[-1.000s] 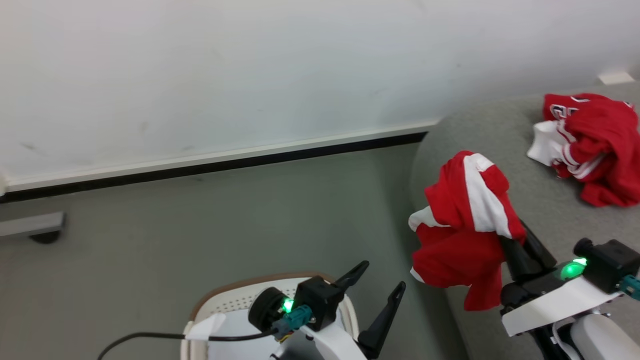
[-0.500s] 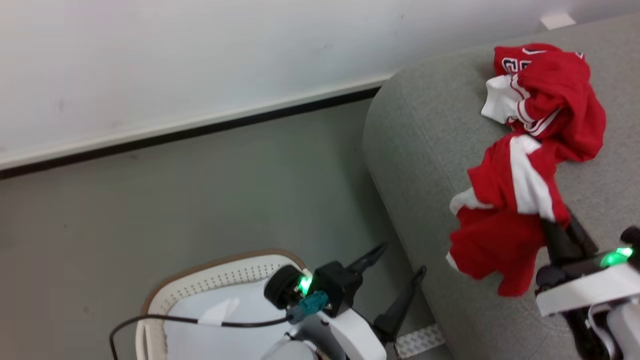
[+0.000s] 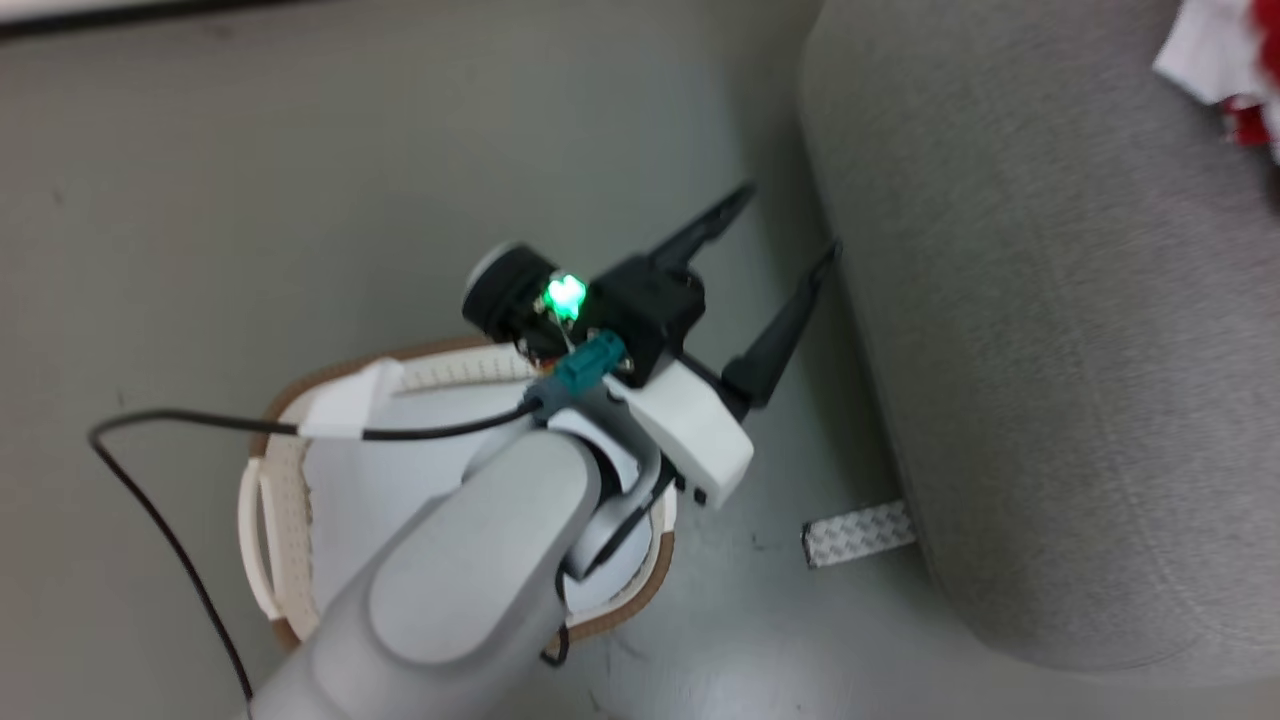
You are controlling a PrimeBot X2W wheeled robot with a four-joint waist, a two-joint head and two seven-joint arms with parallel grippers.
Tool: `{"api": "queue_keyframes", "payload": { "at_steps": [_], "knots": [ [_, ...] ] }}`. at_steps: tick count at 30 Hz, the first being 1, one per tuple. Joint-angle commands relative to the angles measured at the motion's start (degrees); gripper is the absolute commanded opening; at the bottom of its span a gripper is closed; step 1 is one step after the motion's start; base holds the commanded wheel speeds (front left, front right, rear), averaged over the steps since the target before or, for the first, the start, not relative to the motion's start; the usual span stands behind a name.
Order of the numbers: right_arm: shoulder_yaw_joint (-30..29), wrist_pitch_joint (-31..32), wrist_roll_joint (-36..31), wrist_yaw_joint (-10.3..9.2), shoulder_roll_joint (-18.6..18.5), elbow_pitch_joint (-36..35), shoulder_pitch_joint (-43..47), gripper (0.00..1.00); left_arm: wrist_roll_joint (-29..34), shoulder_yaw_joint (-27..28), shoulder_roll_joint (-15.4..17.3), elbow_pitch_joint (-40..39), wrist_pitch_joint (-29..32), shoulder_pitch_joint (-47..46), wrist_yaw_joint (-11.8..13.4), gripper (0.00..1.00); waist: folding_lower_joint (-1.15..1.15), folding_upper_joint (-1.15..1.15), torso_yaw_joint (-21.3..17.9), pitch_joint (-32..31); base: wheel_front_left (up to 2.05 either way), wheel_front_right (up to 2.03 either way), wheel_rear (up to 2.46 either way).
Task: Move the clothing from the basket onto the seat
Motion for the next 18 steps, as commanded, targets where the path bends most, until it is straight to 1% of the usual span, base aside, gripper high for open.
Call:
{"api": "queue_keyframes", "payload": {
  "at_steps": [1,3,6,8,11,13,14,18],
  "knots": [
    [-2.76,0.73,-1.71,-0.13,-1.05,2.44,-4.19,0.0,1.13,0.63,0.34,0.0,-0.17,-2.22,-0.17,1.0,-0.02,0.0,3.21,8.38,0.0,0.0,0.0],
    [-6.91,0.9,-5.45,-0.13,-2.26,6.96,-9.78,0.0,1.34,1.27,0.22,0.31,-0.61,-4.44,-0.08,1.0,-0.02,0.0,4.15,10.47,0.0,0.0,0.0],
    [-13.14,-0.09,-12.93,-0.13,-3.21,14.77,-15.33,0.0,0.86,2.08,-0.3,0.81,-1.53,-6.29,0.41,1.0,-0.02,0.0,5.52,12.77,0.0,0.0,0.0],
    [-17.19,-1.32,-17.89,-0.13,-3.4,20.02,-17.23,0.0,0.84,1.99,-0.57,1.32,-2.1,-6.83,0.49,1.0,-0.02,0.0,6.55,13.78,0.0,0.0,0.0],
    [-24.18,-3.3,-25.27,-0.13,-2.21,27.28,-16.15,0.01,0.49,1.73,-0.88,2.27,-2.85,-7.02,0.38,1.0,-0.02,0.0,7.83,14.59,0.0,0.0,0.0],
    [-29.08,-4.28,-29.79,-0.13,-2.17,30.83,-14.81,0.48,0.44,1.54,-0.77,3.02,-3.29,-6.71,0.33,1.0,-0.02,0.0,8.46,14.63,0.0,0.0,0.0],
    [-31.3,-4.75,-31.83,-0.13,-1.71,31.98,-14.44,1.0,0.33,1.48,-0.64,3.31,-3.57,-6.43,0.3,1.0,-0.02,0.0,8.66,14.48,0.0,0.0,0.0],
    [-36.67,-5.61,-37.98,-0.13,0.67,33.77,-13.23,1.0,-0.48,2.53,0.51,4.58,-4.94,-4.57,1.07,1.0,-0.02,0.0,8.39,12.88,0.0,0.0,0.0]
  ]
}}
